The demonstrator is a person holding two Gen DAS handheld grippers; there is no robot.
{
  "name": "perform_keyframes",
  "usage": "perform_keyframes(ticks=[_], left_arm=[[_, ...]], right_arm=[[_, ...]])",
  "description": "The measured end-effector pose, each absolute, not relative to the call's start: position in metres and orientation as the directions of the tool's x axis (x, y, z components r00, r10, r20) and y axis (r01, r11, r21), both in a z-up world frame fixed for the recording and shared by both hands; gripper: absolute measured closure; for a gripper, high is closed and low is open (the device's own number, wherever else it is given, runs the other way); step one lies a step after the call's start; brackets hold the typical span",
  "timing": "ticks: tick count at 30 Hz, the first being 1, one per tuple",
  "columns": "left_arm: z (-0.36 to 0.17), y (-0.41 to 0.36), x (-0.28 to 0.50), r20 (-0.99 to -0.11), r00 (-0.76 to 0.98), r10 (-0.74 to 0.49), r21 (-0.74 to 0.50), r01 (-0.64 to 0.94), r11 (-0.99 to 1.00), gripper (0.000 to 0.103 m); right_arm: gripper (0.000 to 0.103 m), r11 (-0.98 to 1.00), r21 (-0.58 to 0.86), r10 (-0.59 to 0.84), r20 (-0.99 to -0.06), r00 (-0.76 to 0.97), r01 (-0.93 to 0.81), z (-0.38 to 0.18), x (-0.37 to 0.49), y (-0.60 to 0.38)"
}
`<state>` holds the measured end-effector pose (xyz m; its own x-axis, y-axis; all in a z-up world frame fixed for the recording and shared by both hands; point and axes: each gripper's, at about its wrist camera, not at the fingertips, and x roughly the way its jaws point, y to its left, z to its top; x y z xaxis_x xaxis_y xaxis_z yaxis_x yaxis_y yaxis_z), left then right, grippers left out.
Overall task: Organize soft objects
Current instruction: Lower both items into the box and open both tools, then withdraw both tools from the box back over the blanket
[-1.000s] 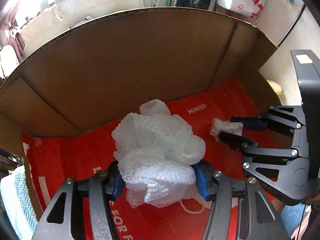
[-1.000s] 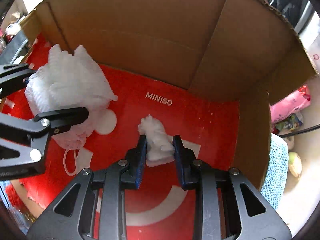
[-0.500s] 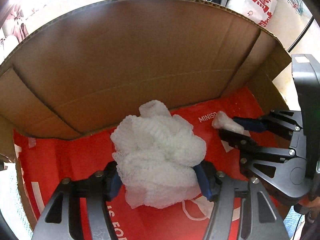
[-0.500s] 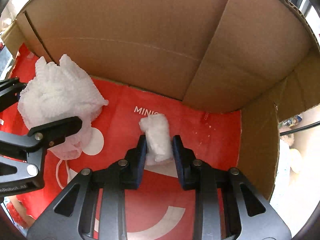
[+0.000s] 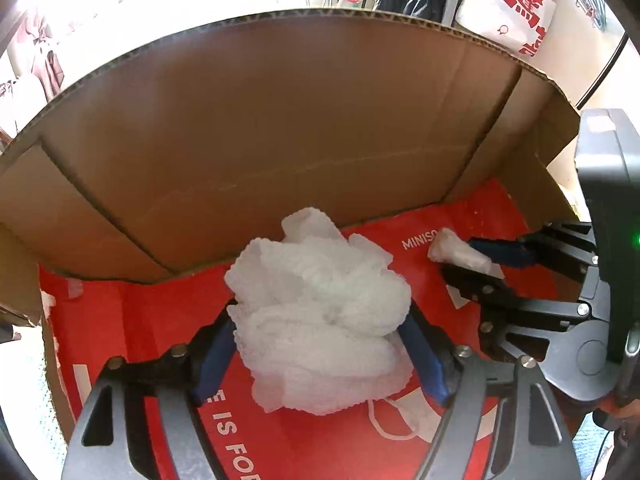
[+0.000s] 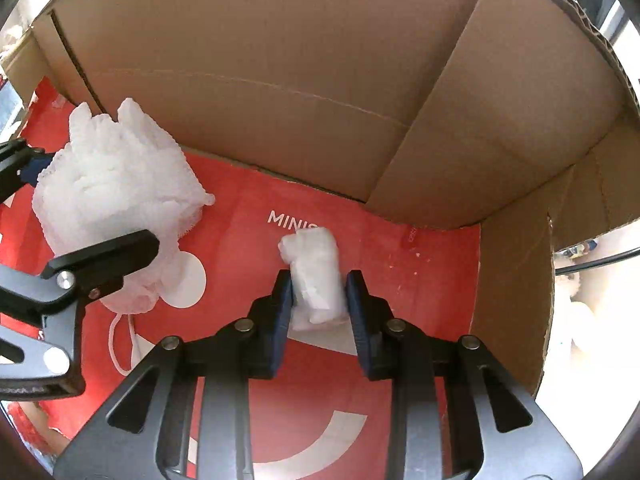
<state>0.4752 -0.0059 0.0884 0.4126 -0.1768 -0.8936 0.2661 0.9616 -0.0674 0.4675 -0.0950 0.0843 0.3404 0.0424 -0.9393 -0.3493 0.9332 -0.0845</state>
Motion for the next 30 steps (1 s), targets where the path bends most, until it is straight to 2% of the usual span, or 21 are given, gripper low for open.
perform_keyframes(ticks=[1,2,3,4,19,23,28,30], left_arm=[[0.090,-0.005,0.474,-0.894,0.413,-0.175,-0.065,0.267,0.962,0.023],[0.091,-0.005,0.475,-0.894,0.414,-0.173,-0.064,0.265,0.962,0.023],[0.093,-0.004,0.474,-0.893,0.416,-0.171,-0.062,0.263,0.963,0.022],[0.094,-0.002,0.473,-0.893,0.417,-0.170,-0.062,0.262,0.963,0.021],[0.114,0.007,0.446,-0.866,0.472,-0.165,-0.061,0.229,0.972,0.008],[0.135,0.012,0.429,-0.842,0.510,-0.176,-0.068,0.223,0.972,0.003],[0.169,0.018,0.399,-0.790,0.576,-0.209,-0.103,0.211,0.972,0.000],[0.181,0.023,0.385,-0.767,0.603,-0.219,-0.116,0.206,0.972,0.000]], right_arm=[[0.073,0.934,-0.087,0.039,-0.940,0.340,-0.347,0.084,0.468,-0.094],[0.068,0.935,-0.090,0.035,-0.939,0.341,-0.343,0.087,0.468,-0.093],[0.049,0.936,-0.093,0.031,-0.939,0.343,-0.339,0.086,0.468,-0.092],[0.039,0.936,-0.095,0.030,-0.938,0.346,-0.338,0.086,0.468,-0.091],[0.039,0.937,-0.093,0.052,-0.916,0.397,-0.337,0.117,0.450,-0.074],[0.031,0.941,-0.086,0.067,-0.900,0.431,-0.327,0.139,0.434,-0.074],[0.031,0.951,-0.059,0.102,-0.868,0.486,-0.304,0.174,0.408,-0.078],[0.023,0.952,-0.054,0.113,-0.853,0.510,-0.301,0.185,0.399,-0.091]])
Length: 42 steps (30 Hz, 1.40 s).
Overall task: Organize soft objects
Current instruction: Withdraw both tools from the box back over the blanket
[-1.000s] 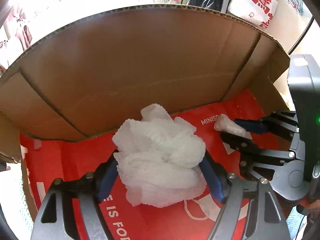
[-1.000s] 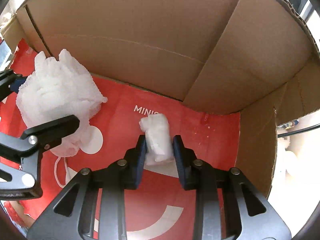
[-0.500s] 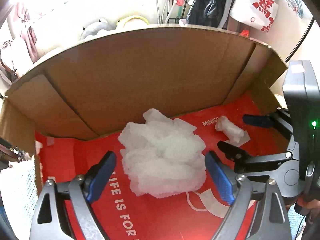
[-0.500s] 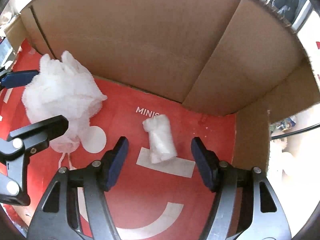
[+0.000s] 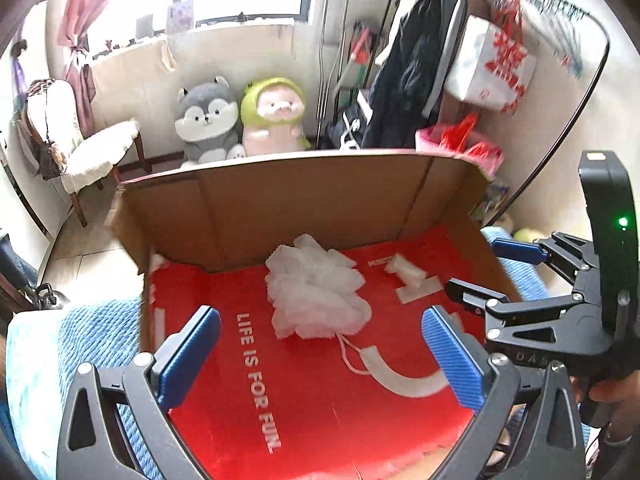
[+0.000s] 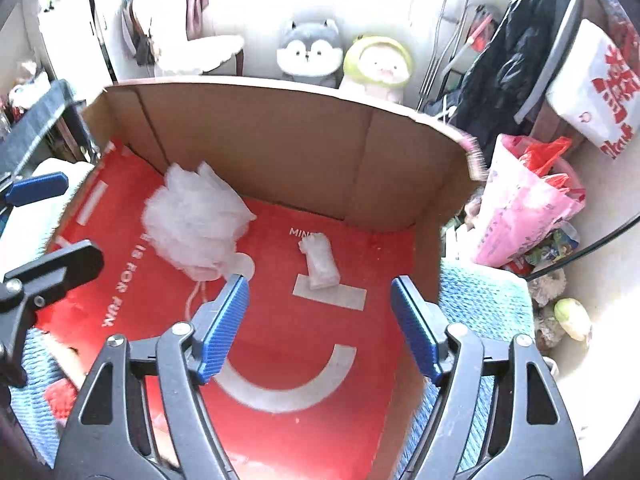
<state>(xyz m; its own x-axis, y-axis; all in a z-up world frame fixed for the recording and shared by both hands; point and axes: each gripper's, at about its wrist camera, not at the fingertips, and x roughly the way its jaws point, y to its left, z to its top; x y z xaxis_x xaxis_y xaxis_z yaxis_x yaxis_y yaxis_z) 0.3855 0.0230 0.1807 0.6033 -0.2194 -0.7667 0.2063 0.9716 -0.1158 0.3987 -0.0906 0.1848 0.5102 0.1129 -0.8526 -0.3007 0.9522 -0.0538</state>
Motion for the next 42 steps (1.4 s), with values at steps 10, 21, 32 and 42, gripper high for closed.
perform_keyframes(ticks=[10,21,32,42], left_arm=[[0.210,0.055,0.289,-0.648,0.735,-0.197,-0.106,0.168,0.980,0.000],[0.207,0.080,0.186,-0.529,0.838,-0.133,-0.038,0.133,0.990,0.000],[0.179,0.071,0.076,-0.434,0.883,-0.182,-0.051,0.177,0.983,0.000],[0.127,0.050,0.021,-0.401,0.904,-0.150,-0.067,0.135,0.989,0.000]], right_arm=[[0.019,0.957,-0.053,0.149,-0.752,0.642,-0.284,0.224,0.322,-0.133],[0.016,0.956,-0.034,0.207,-0.628,0.750,-0.292,0.243,0.211,-0.173],[0.008,0.956,-0.016,0.244,-0.508,0.826,-0.292,0.220,0.088,-0.194],[0.006,0.973,0.042,0.217,-0.496,0.841,-0.227,0.163,0.028,-0.191]])
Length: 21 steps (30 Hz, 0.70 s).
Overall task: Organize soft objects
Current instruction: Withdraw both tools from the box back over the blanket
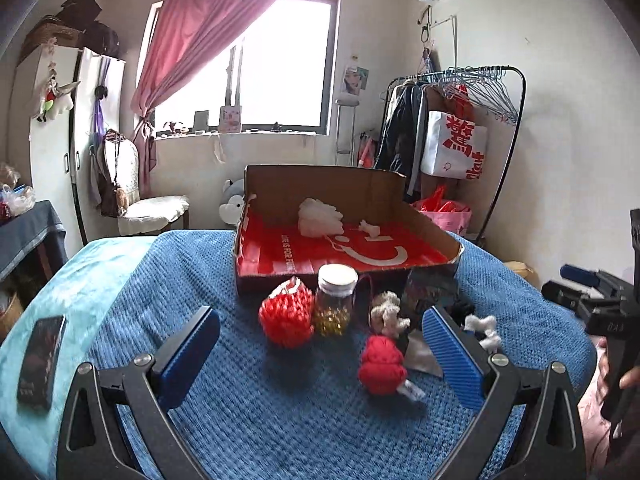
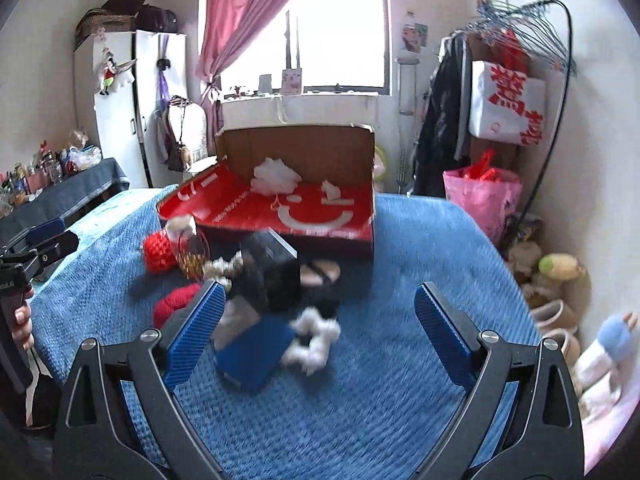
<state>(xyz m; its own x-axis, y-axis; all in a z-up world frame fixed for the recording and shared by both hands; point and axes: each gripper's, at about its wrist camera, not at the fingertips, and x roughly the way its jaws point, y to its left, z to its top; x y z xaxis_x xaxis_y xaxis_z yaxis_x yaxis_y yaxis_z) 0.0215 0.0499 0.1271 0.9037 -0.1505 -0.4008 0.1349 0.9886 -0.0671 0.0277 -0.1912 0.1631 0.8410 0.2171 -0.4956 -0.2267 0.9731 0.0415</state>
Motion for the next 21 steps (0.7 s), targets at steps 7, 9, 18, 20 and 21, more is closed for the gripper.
perform_keyframes(ticks=[7,9,18,20,21], left_arm=[[0.095,0.031,0.012,-0.439,0.880,-0.181,-0.077,0.164,0.983,0.000],[0.088,0.025,0.012,-0.453,0.872,-0.184,-0.069,0.171,0.983,0.000],[0.061,0.007,0.016,-0.508,0.841,-0.186,-0.055,0.183,0.982,0.000],[0.057,0.003,0.016,-0.517,0.837,-0.180,-0.044,0.185,0.982,0.000],[0.054,0.001,0.016,-0.526,0.830,-0.184,-0.043,0.190,0.981,0.000]], right_arm=[[0.006,0.967,0.114,0.252,-0.526,0.812,-0.227,0.124,0.016,-0.180],[0.006,0.968,0.096,0.246,-0.537,0.807,-0.231,0.115,0.013,-0.174],[0.006,0.970,0.127,0.242,-0.579,0.779,-0.207,0.087,0.011,-0.165],[0.006,0.972,0.124,0.234,-0.583,0.778,-0.199,0.083,0.011,-0.164],[0.006,0.972,0.125,0.233,-0.585,0.777,-0.198,0.082,0.011,-0.164]])
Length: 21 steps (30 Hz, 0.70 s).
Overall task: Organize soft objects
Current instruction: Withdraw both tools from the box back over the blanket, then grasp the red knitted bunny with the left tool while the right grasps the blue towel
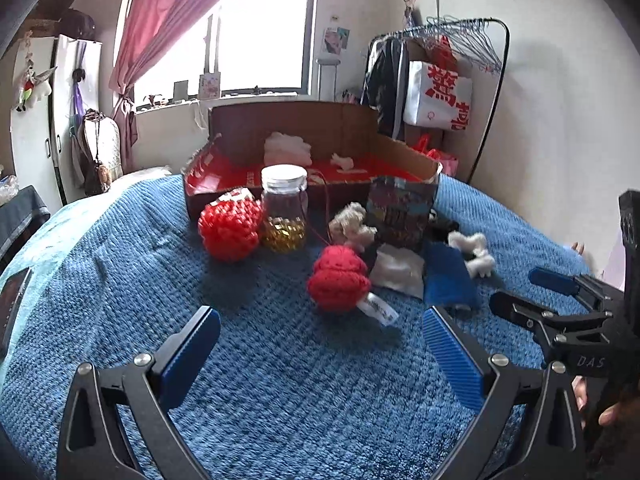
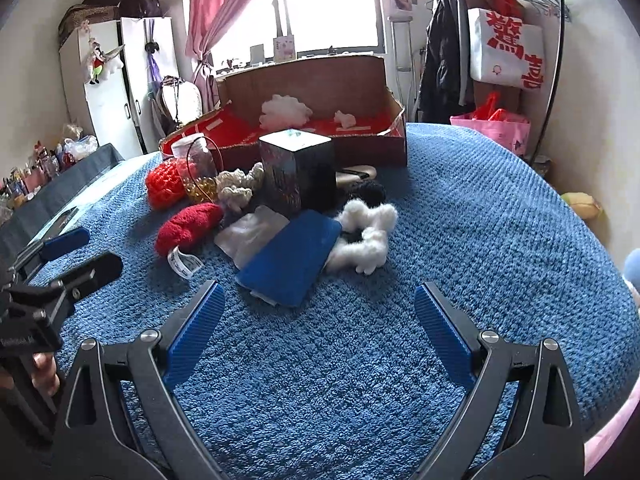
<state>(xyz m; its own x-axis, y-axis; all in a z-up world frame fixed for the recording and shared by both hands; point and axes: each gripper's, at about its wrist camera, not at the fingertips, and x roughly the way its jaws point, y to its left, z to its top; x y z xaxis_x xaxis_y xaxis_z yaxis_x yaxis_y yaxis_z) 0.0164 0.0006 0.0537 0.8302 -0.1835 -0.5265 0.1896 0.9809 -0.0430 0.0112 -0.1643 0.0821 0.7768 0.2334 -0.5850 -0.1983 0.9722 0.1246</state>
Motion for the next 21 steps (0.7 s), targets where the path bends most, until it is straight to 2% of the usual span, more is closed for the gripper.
perform_keyframes(ticks=[14,21], left_arm=[[0.044,0.000,0.027,-0.585,0.784,-0.207,-0.068,0.206,0.976,0.000],[0.053,0.009,0.044,-0.610,0.753,-0.246,-0.101,0.234,0.967,0.000]], right_arm=[[0.006,0.970,0.127,0.242,-0.617,0.749,-0.208,0.076,0.018,-0.162],[0.006,0.952,0.199,0.305,-0.629,0.715,-0.231,0.078,0.031,-0.161]])
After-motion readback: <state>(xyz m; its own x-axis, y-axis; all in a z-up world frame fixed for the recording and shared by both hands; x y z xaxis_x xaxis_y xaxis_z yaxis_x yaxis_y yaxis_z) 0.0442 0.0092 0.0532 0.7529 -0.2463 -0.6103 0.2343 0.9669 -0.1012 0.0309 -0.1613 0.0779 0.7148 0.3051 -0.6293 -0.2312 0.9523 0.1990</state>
